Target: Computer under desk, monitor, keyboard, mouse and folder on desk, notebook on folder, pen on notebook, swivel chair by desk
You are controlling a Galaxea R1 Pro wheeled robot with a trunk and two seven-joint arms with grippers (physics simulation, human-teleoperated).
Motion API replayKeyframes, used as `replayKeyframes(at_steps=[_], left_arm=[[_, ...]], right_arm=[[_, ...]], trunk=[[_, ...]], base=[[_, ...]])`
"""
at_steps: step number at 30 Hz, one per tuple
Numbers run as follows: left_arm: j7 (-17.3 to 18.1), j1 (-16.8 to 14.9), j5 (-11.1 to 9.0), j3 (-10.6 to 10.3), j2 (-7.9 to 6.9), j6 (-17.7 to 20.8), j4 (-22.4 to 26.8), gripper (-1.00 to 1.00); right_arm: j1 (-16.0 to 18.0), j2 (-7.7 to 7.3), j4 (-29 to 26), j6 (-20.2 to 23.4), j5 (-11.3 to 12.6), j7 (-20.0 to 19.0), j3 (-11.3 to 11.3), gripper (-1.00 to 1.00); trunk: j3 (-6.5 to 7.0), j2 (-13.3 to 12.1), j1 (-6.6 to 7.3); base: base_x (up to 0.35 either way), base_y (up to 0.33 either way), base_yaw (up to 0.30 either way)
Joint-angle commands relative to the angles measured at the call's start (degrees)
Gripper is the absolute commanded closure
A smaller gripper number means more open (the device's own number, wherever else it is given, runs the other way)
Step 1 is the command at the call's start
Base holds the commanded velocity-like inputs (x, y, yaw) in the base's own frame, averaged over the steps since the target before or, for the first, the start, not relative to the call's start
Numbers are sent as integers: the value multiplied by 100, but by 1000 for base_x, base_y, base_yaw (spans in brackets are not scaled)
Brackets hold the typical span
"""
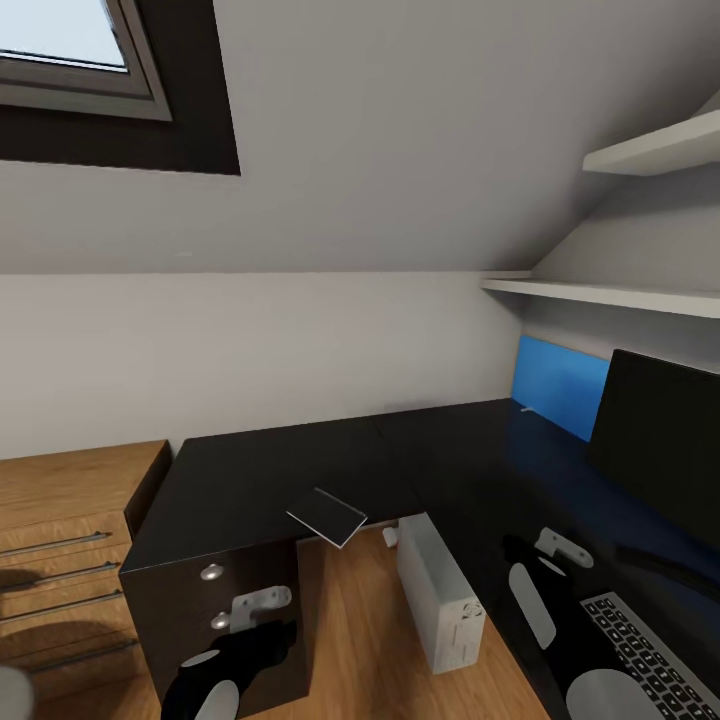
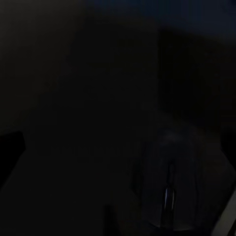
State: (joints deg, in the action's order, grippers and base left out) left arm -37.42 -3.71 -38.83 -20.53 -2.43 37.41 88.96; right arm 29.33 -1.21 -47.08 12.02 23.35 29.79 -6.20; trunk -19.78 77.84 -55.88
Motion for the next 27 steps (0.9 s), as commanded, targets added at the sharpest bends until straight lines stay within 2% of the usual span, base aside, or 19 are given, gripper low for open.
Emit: replayKeyframes(at_steps=[1, 9, 15, 16, 17, 21, 27], left_arm=[[-60, -7, -54, -13, -6, 3, 6, -100], [-62, -7, -54, -13, -6, 3, 6, -100], [-63, -7, -56, -13, -9, 3, 1, -100], [-65, -7, -57, -11, -11, 3, -8, -100], [-68, -7, -61, -4, -12, 3, -28, -100], [-66, -6, -60, 28, -20, 3, -144, -100], [-64, -3, -46, 44, -25, -5, -233, -100]], right_arm=[[3, -2, -12, 28, 29, 27, 5, -100], [3, -2, -34, 28, 29, 30, 5, -100], [-44, 45, -579, 20, 34, 61, 33, -100], [-178, 138, -832, 21, 32, 78, 212, -100], [-205, 180, -861, 20, 31, 83, 313, -100], [-244, 275, -893, -16, -13, 94, 575, -100], [-312, 390, -905, -248, -170, 185, 753, -100]], trunk=[[-7, 5, 0], [-7, 5, 0], [-7, 5, 0], [-9, 5, 0], [-13, 5, 0], [-30, 5, 0], [-49, 5, 0]], base=[[0, 0, 0], [0, 0, 0], [0, 0, 0], [0, 0, 59], [0, 0, 106], [0, 0, 160], [0, 0, 232]])
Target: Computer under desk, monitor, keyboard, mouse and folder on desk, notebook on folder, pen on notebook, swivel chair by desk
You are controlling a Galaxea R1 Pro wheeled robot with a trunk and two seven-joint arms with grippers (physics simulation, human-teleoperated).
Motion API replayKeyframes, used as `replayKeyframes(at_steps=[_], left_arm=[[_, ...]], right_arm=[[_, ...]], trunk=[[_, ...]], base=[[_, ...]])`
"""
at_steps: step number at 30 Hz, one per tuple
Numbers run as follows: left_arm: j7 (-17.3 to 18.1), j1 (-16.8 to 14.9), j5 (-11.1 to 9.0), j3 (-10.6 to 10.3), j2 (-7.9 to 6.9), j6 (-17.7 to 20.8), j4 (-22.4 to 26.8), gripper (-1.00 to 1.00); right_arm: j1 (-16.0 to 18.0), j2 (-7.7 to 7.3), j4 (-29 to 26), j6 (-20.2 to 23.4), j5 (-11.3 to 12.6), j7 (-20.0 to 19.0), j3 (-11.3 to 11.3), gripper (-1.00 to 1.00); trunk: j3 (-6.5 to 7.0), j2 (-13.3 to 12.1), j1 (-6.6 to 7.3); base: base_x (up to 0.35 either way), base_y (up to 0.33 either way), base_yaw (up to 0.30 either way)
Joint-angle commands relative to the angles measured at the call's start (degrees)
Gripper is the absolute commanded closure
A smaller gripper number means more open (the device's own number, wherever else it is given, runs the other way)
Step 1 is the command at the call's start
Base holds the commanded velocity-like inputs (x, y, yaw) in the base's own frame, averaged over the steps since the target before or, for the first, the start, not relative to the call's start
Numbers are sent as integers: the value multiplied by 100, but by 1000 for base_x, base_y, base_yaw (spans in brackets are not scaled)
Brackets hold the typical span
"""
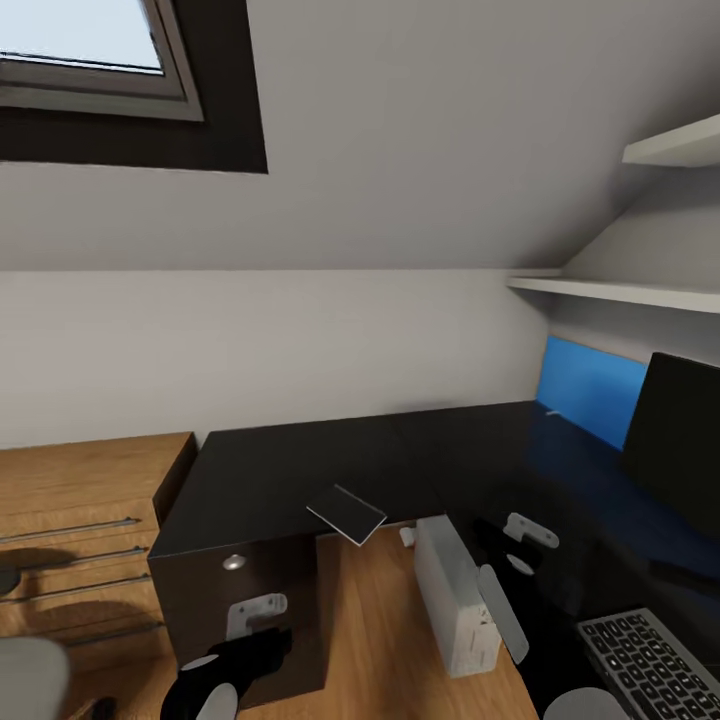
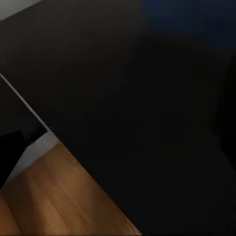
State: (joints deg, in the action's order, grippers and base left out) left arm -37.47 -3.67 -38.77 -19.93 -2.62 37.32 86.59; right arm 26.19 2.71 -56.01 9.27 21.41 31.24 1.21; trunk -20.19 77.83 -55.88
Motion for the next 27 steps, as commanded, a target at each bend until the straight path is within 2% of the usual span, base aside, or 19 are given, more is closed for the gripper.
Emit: replayKeyframes(at_steps=[1, 5, 10, 11, 14, 16, 17, 19, 20, 24, 26, 27], left_arm=[[-59, -8, -51, -16, -5, 2, 0, -100], [-63, -7, -49, -17, -16, -10, -78, -100], [-52, -3, -8, -18, -25, -184, -756, -100], [-48, -3, 2, -23, -26, -317, -1026, -100], [-44, -3, 18, -33, -27, -497, -1405, -100], [-42, -4, 67, -47, -28, -607, -1755, -100], [-42, -3, 125, -54, -28, -650, -1967, -100], [-39, -3, 209, -59, -28, -695, -2162, -100], [-36, -3, 311, -64, -28, -783, -2353, -100], [-29, -2, 490, -69, -28, -1169, -2776, -100], [-1, -2, 560, -78, -25, -1599, -3150, -100], [88, -2, 598, -118, -19, -2035, -3547, -100]], right_arm=[[-9, 19, -13, -12, -1, 59, 22, -100], [-49, 148, -1, -175, -142, 122, 91, -100], [-183, 313, 9, -252, -328, 152, 301, -100], [-228, 348, 30, -264, -384, 156, 415, -100], [-280, 382, 126, -291, -440, 159, 634, -100], [-311, 409, 278, -375, -468, 163, 922, -100], [-322, 437, 379, -462, -479, 176, 1147, -100], [-335, 463, 477, -567, -482, 202, 1367, -100], [-359, 484, 612, -687, -485, 234, 1555, -100], [-466, 515, 1119, -1031, -484, 257, 1800, -100], [-522, 536, 1662, -1398, -485, 240, 1924, -100], [-550, 579, 2203, -1822, -487, 187, 2033, -100]], trunk=[[-10, 5, 0], [-19, 5, 0], [-29, 5, 0], [-31, 5, 0], [-37, 5, 0], [-41, 5, 0], [-43, 5, 0], [-48, 5, 0], [-50, 5, 0], [-58, 5, 0], [-62, 5, 0], [-64, 5, 0]], base=[[0, 0, 251], [0, 0, 257], [-31, 4, 262], [-130, 56, 263], [-183, 96, 264], [-239, 143, 264], [-260, 161, 265], [-267, 168, 265], [-276, 176, 265], [-280, 180, 265], [-284, 184, 265], [-285, 185, 265]])
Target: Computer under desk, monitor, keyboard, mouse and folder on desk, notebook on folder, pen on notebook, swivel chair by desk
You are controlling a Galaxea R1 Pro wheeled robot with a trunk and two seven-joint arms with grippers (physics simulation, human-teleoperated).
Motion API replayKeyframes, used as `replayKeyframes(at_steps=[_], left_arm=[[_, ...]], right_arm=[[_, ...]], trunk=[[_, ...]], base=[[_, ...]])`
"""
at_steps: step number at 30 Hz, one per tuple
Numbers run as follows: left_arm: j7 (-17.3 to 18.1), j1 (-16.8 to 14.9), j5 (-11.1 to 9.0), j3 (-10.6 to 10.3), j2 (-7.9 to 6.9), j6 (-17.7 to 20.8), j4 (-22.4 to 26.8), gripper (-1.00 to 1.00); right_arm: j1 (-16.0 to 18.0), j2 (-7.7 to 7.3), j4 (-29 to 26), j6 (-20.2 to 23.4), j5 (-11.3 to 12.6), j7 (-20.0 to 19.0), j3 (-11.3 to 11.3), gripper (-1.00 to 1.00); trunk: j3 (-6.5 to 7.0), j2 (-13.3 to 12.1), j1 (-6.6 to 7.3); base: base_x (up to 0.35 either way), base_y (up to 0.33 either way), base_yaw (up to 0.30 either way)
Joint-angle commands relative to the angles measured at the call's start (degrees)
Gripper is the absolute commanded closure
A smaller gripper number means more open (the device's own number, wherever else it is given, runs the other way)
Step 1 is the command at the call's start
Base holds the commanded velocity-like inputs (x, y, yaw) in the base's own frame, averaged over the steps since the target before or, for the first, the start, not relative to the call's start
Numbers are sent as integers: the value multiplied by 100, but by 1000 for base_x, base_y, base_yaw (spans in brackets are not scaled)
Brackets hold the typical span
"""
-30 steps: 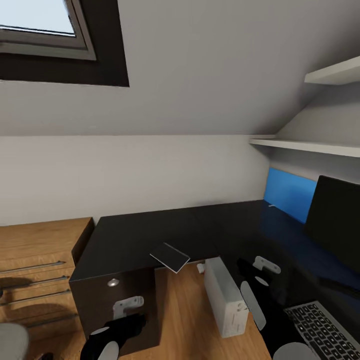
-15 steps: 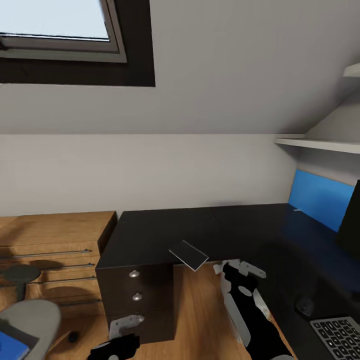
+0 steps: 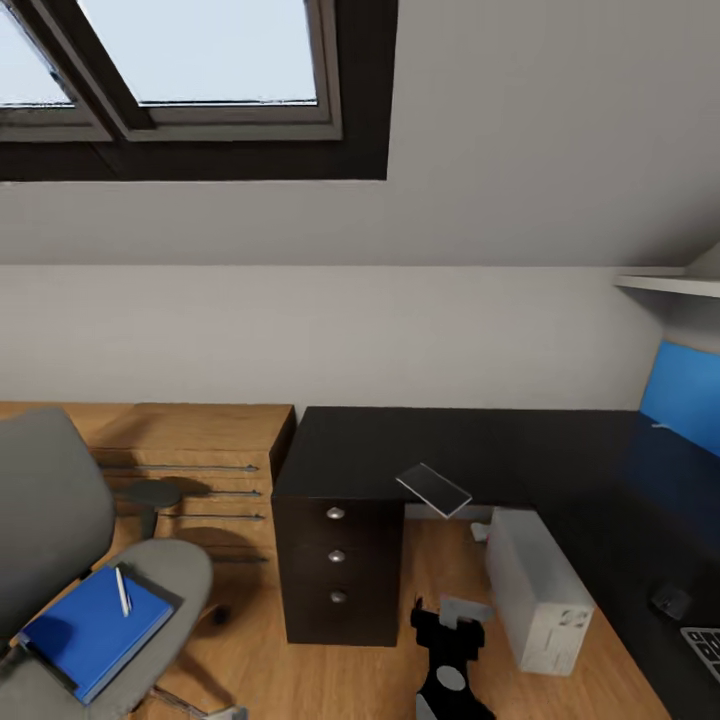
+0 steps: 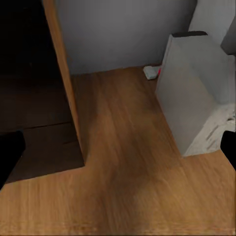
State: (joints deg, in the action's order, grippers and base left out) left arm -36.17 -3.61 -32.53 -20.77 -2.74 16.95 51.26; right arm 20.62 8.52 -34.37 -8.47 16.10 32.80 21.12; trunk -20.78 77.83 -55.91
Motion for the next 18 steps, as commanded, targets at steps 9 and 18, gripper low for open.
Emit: replayKeyframes(at_steps=[9, 18], left_arm=[[664, -8, 15, -332, -15, -1214, -1051, -100], [850, -8, 25, -407, 18, -1918, -1819, -100]], right_arm=[[-21, 127, 1633, -1415, 49, -257, 216, -100], [-23, 76, 2663, -2330, 83, -1139, 173, -100]], trunk=[[-23, 5, 3], [-41, 5, 3]], base=[[-286, 184, 265], [-126, 47, 265]])
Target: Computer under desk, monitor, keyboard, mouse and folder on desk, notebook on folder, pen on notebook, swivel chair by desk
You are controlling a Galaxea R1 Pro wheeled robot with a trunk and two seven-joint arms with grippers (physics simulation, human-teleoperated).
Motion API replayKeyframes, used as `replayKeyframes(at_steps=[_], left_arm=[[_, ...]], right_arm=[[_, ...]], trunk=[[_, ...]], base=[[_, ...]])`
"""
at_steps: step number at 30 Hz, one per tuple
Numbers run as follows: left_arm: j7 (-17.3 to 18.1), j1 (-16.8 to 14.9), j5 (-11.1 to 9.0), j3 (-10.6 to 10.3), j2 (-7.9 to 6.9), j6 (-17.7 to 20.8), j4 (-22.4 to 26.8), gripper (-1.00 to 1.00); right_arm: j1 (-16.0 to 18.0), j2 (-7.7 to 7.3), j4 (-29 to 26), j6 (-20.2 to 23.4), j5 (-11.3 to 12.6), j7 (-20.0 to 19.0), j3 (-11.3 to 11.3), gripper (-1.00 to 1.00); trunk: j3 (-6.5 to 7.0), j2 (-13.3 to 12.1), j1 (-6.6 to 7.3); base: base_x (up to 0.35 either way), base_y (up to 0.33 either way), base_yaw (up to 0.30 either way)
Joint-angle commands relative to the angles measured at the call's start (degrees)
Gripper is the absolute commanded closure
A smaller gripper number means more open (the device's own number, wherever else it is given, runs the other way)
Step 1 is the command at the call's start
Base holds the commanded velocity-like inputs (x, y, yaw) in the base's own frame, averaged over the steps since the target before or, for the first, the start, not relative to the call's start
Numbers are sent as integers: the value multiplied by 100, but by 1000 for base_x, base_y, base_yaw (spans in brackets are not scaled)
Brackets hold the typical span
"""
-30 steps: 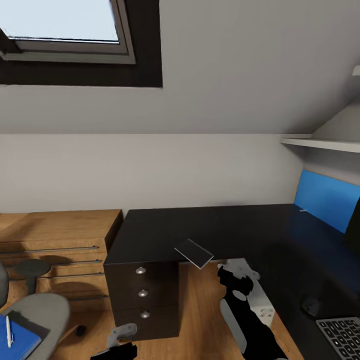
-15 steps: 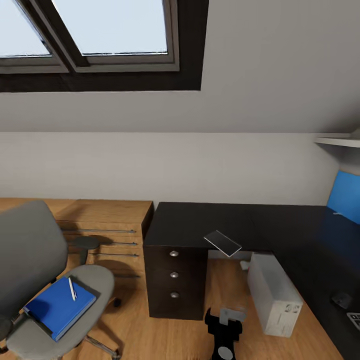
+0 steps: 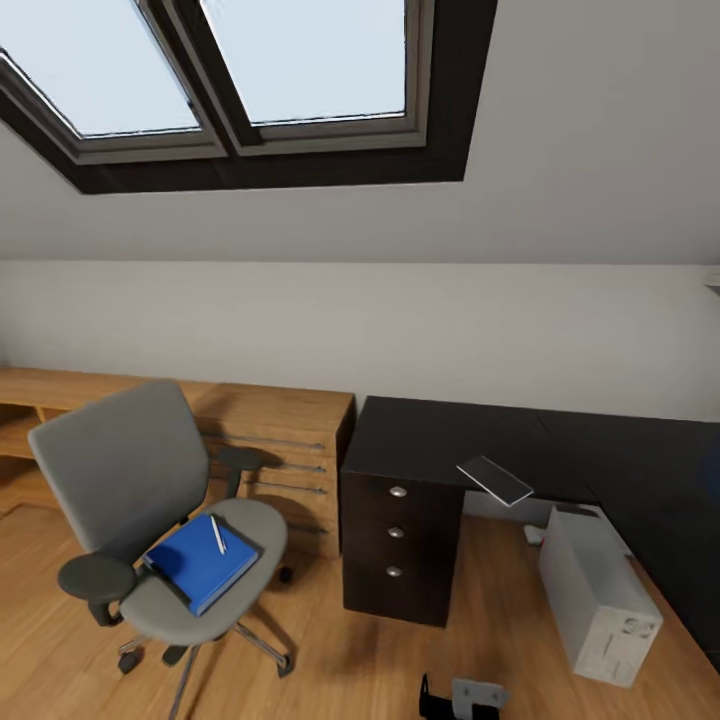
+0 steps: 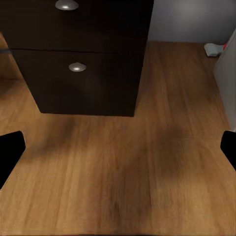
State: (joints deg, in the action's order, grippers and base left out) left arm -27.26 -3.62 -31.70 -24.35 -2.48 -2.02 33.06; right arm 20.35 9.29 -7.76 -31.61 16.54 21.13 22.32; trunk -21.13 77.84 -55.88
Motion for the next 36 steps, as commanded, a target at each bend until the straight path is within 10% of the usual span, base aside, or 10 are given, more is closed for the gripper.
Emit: replayKeyframes(at_steps=[1, 36], left_arm=[[-38, -7, -54, -60, 2, -33, -63, -100], [408, -7, -83, -24, 200, -517, -704, -100]], right_arm=[[4, -48, 20, -28, 40, -12, 50, -100], [4, -148, 63, -60, 41, -99, 79, -100]], trunk=[[-9, 4, 0], [-90, 4, 0]], base=[[-13, 3, 266], [-1, 0, 267]])
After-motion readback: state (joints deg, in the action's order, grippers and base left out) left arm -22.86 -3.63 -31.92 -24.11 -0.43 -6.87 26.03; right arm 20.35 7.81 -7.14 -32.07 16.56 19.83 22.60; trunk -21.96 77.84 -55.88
